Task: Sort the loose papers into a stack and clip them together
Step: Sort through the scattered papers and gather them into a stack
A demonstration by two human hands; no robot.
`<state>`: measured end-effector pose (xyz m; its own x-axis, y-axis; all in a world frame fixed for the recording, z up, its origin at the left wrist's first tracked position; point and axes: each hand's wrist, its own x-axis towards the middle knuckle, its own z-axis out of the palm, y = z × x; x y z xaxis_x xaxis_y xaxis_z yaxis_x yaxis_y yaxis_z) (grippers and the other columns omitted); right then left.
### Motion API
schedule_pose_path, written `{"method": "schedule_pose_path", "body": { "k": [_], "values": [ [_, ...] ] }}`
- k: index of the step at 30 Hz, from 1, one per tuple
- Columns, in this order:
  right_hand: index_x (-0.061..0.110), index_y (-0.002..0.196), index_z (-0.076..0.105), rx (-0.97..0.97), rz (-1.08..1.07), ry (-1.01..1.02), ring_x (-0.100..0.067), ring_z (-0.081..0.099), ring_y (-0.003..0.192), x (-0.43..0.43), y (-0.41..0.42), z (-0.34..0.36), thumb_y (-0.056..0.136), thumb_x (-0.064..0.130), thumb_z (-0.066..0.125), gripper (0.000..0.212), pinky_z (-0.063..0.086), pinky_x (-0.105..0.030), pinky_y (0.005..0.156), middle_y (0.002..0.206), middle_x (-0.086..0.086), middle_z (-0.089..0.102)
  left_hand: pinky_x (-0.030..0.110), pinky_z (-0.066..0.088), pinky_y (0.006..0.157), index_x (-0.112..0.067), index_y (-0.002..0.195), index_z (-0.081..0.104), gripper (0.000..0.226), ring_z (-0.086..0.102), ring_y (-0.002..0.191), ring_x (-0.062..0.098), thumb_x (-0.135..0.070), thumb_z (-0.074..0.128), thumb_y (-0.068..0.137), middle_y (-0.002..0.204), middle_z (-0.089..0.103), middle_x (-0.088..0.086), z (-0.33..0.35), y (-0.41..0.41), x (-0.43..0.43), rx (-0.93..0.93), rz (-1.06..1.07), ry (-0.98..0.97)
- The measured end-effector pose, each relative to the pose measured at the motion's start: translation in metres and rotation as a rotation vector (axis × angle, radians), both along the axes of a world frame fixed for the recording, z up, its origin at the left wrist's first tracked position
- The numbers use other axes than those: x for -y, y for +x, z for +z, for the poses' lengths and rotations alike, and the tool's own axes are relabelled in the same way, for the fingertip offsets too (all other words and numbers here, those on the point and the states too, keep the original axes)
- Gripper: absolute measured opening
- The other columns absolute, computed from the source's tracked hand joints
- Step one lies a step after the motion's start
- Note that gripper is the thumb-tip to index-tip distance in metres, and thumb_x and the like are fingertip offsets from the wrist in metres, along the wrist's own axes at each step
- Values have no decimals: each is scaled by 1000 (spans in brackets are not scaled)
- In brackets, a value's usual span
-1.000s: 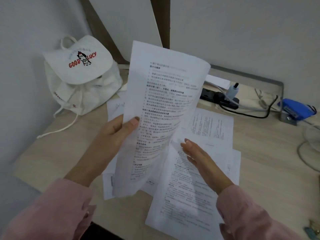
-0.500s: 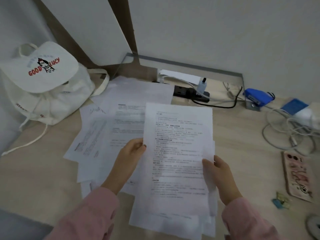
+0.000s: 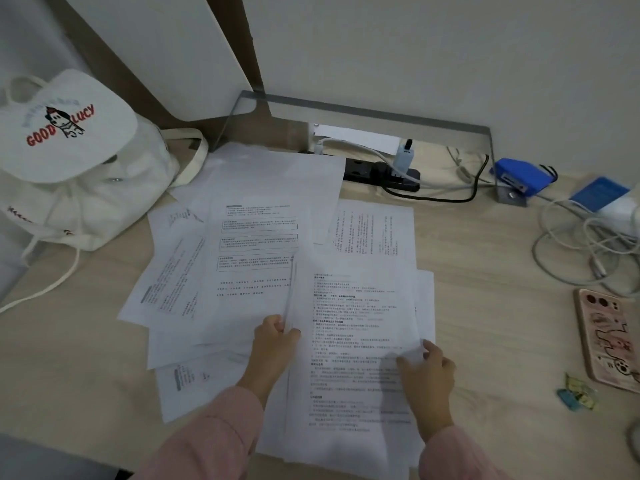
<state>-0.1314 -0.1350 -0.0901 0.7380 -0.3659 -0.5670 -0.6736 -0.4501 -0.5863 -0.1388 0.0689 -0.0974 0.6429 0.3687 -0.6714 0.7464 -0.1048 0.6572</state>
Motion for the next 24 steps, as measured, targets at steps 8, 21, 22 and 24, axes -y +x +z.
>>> {"method": "schedule_pose_path", "body": {
  "k": [8,21,22,24],
  "values": [
    [2,97,60,-87,-42,230,-25,57,81,8,2,-4,86,17,58,19,45,-32,70,94,-11,62,22,42,61,-18,86,52,5,54,75,13,-15,55,88,94,58,4,2,2,-1,2,-10,-94],
    [18,119,60,44,121,533,-27,64,103,-39,40,18,91,17,55,29,49,-49,95,114,-5,68,27,49,78,-13,104,57,14,61,89,15,-19,49,94,97,65,0,48,8,-51,325,95,-39],
    [17,121,59,57,130,536,-27,63,104,-50,47,19,91,17,54,30,48,-48,96,115,-5,67,25,48,76,-13,104,57,14,60,87,14,-19,49,94,96,64,-1,47,12,-61,332,105,-3],
    [15,122,57,78,156,541,-25,62,105,-76,62,19,92,15,53,31,48,-45,97,115,-4,66,23,45,70,-17,100,56,10,58,82,10,-20,49,93,91,61,-5,43,22,-79,333,126,63]
  ]
}}
